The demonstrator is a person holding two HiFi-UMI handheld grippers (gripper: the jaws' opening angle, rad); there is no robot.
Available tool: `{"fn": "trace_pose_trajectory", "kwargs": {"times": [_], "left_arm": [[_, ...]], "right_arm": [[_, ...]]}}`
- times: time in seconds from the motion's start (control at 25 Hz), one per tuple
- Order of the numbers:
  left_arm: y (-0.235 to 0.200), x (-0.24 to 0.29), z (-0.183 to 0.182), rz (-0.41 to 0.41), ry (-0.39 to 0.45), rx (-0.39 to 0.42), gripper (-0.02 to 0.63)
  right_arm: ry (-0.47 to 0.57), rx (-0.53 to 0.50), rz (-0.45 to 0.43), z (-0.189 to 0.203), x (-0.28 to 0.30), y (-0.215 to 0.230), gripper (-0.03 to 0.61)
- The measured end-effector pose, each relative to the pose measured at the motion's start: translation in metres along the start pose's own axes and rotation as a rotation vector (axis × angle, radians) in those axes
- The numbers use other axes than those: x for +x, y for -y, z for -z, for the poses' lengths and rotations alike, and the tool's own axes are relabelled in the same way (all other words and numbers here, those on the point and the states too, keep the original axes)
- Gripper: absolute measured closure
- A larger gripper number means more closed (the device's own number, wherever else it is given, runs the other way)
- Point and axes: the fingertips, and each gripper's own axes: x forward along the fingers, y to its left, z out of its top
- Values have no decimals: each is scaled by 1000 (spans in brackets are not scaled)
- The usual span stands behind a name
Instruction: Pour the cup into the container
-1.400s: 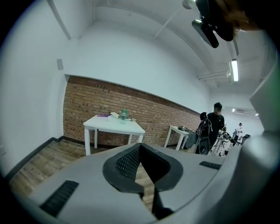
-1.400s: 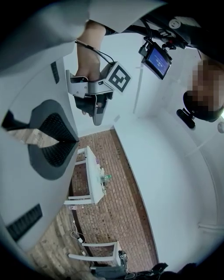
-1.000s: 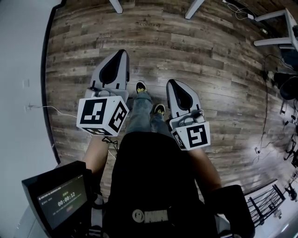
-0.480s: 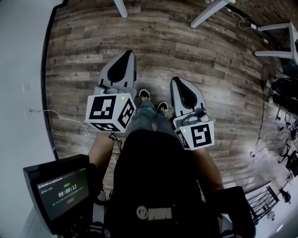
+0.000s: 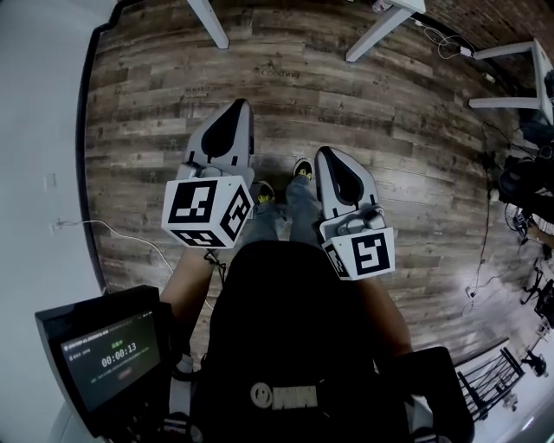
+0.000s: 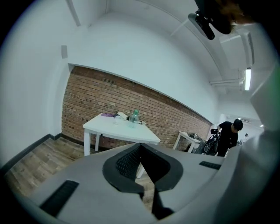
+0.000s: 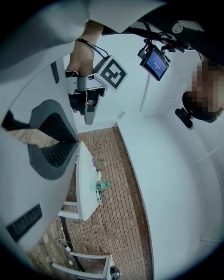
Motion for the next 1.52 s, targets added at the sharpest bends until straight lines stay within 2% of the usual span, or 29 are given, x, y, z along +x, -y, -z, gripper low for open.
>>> {"fn": "trace_pose_trajectory", "kwargs": {"times": [0.36,0.52,0.68,0.96,1.16,1.36,1.52], "left_arm": [[40,80,-7,-6,-38,48,612],[52,107,-22,7,-4,60,612],[53,121,-35,-18,27,75,612],[12,133,-50,-18,68,57,612],[-7,147,-67,15,93,63,612],[-50,162,-93,50,107,95,612],[-65,168,-98,59,102,78,612]], "right_arm": [[34,22,5,-19,31,92,575],[53,29,-26,-33,54,120,575],[70,38,-50,-48,73,136,575],[44,25,-92,-45,124,118,575],[30,3,-89,-57,161,111,575],[32,-16,-81,-71,224,95,575],[24,-33,-66,-74,239,93,575]]}}
